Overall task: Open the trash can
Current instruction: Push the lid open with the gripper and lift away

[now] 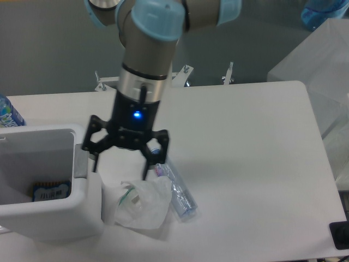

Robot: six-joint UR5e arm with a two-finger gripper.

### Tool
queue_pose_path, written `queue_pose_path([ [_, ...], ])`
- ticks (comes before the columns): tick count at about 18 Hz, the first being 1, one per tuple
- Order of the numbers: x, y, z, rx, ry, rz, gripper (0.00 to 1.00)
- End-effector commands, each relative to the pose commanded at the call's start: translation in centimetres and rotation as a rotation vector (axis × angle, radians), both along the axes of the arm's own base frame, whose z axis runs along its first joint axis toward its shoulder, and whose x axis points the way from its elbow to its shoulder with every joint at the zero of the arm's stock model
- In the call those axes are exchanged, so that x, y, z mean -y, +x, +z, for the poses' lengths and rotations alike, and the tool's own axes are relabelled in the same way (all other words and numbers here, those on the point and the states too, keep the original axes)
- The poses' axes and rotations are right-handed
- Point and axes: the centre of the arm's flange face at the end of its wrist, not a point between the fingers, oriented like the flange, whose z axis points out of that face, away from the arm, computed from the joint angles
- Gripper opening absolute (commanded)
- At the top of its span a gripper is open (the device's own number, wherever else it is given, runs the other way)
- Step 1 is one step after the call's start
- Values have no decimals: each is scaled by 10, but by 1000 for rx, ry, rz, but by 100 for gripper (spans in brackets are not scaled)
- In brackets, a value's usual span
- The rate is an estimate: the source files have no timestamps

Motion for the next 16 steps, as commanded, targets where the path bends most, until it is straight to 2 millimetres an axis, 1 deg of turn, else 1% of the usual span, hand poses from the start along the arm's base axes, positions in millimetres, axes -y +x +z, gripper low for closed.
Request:
queue_pose_path([
  [2,9,-12,-8,-121,-102,-41,100],
  [4,24,-33,-10,-209,-188,-49,100],
  [7,40,-55,-20,-248,-266,-79,100],
  [9,58,-68,-31,-256,-360,-129,100],
  [11,70,-73,-35,-264,-436,-215,100],
  [13,80,-79,-36,-265,-474,-271,100],
  [16,83,-80,-36,-267,-479,-279,100],
])
